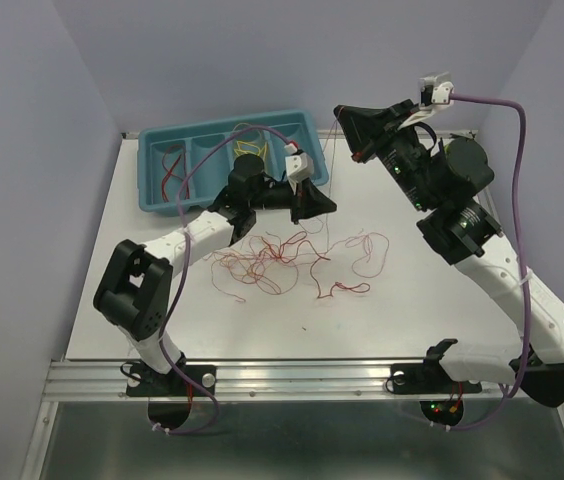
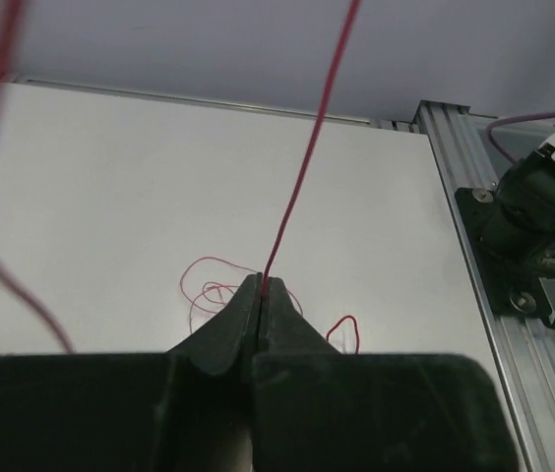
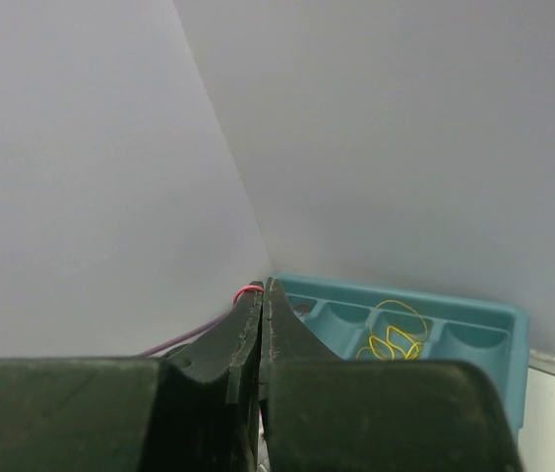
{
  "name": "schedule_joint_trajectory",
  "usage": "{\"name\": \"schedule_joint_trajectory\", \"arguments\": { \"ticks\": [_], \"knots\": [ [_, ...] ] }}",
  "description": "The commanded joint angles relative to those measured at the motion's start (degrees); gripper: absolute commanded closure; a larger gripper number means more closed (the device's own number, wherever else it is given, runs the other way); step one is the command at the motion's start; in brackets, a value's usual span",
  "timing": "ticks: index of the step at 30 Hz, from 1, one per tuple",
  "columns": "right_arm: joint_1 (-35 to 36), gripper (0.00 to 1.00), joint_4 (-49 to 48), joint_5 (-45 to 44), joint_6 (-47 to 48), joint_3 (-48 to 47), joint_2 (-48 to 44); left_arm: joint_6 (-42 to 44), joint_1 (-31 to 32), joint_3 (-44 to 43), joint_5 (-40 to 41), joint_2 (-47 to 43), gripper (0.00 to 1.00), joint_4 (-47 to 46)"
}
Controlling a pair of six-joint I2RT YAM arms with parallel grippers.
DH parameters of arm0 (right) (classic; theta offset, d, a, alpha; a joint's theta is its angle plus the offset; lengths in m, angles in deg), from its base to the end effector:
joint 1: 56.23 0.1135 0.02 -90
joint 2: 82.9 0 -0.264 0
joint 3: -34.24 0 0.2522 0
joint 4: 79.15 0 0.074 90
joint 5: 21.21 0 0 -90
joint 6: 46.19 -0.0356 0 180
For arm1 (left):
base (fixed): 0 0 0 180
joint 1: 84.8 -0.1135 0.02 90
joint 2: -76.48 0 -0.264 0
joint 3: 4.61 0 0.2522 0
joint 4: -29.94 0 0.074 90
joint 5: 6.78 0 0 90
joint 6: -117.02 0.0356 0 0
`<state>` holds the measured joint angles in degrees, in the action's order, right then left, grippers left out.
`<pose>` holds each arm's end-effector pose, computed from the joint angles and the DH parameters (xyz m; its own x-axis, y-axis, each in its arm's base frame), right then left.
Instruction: Untangle the cables
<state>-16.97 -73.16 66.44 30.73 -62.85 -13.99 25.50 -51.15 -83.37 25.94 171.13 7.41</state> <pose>0.1935 0.1563 0.5203 0.1484 0.4133 -0.8984 -0.6534 0.7229 0.2246 0.2969 -0.2336 0.3184 0.0698 -0.0637 -0.9955 0.9974 -0.0148 0.0709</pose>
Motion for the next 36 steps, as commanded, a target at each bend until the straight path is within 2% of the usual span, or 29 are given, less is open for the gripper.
{"name": "schedule_joint_trajectory", "arguments": {
  "ticks": [1, 4, 5, 7, 8, 11, 14, 22, 27, 30, 31, 34, 36],
  "knots": [
    [-0.2, 0.99, -2.9, -1.9, -0.2, -2.1, -2.5, 1.2, 0.0, -2.3, 4.4, -1.7, 1.00, 0.8],
    [-0.2, 1.00, -2.9, -6.4, 0.0, -0.7, -3.5, 2.9, 0.2, -1.6, 4.5, -2.6, 1.00, 2.0],
    [-0.2, 0.99, -2.9, -7.8, 0.0, -0.3, -3.9, 3.7, 0.4, -1.5, 4.4, -2.9, 0.86, 2.5],
    [-0.2, 1.00, -2.9, -12.5, 0.6, 0.4, -4.3, 4.4, 0.8, -0.9, 5.0, -3.9, 0.67, 3.2],
    [-0.2, 0.99, -3.0, -13.9, 0.8, 0.7, -4.4, 4.8, 1.4, -0.6, 5.2, -4.5, 0.50, 3.4],
    [-0.2, 0.99, -2.9, -17.6, 2.0, 1.8, -4.4, 6.4, 2.6, 1.2, 6.8, -7.1, 0.25, 3.9],
    [-0.2, 1.00, -3.0, -18.0, 2.6, 1.9, -4.1, 8.0, 3.5, 2.3, 10.5, -9.0, 0.20, 4.4],
    [-0.2, 0.99, -2.9, -17.6, 3.8, 1.9, -3.5, 9.1, 4.1, 2.7, 19.4, -13.5, 0.19, 7.3],
    [-0.2, 0.99, -2.3, -15.0, 4.2, 2.0, -3.6, 11.7, 3.9, -0.1, 20.5, -12.5, 0.10, 11.8],
    [-0.2, 0.99, -1.2, -7.9, 4.3, 2.0, -3.6, 11.7, 1.3, -7.1, 14.0, -8.5, 0.01, 14.8],
    [-0.2, 0.99, -0.9, -6.5, 4.2, 1.9, -3.5, 10.4, 0.4, -8.6, 8.2, -7.4, 0.01, 14.8],
    [-0.2, 0.99, 0.1, -1.4, 4.1, 1.4, -3.0, 9.5, -2.4, -14.4, 2.6, -3.6, 0.01, 17.2],
    [-0.2, 1.00, 0.4, 0.4, 4.3, 1.1, -2.4, 9.8, -3.1, -15.4, -1.3, -2.8, 0.01, 17.8]
  ]
}}
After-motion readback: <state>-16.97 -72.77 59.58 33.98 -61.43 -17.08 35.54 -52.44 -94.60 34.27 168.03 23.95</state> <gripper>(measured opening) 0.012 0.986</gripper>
